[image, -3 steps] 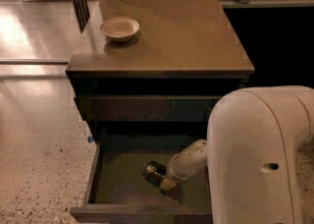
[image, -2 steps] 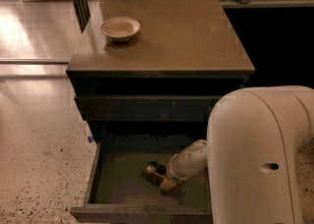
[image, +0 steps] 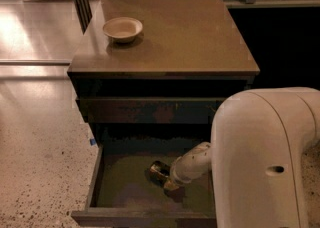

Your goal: Place orange can into middle drawer

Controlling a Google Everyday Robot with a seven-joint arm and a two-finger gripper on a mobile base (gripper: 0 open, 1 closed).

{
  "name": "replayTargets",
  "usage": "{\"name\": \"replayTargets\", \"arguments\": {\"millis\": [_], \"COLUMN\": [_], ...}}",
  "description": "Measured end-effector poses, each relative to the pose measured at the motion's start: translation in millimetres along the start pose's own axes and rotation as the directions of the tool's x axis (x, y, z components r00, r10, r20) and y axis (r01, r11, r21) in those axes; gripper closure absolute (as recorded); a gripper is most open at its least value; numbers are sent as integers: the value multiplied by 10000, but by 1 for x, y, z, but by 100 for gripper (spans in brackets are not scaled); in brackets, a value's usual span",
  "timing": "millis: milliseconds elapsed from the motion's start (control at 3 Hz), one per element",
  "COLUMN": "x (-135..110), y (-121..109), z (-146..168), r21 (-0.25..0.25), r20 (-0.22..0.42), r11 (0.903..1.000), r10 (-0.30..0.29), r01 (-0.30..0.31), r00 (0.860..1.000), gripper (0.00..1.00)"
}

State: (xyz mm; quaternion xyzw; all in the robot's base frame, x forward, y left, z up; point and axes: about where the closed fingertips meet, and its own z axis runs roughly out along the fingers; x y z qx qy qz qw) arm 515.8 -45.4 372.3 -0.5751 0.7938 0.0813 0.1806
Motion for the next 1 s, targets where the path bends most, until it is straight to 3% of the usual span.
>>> {"name": "replayTargets", "arguments": {"millis": [333,1000], "x": [0,0], "y": [0,0], "z": [0,0], "r21": [-1,-1], "r20": [0,0], "r11": [10000,10000], "r10": [0,0], "r01": [0,0], "r00": [10000,10000], "gripper": [5,0]}}
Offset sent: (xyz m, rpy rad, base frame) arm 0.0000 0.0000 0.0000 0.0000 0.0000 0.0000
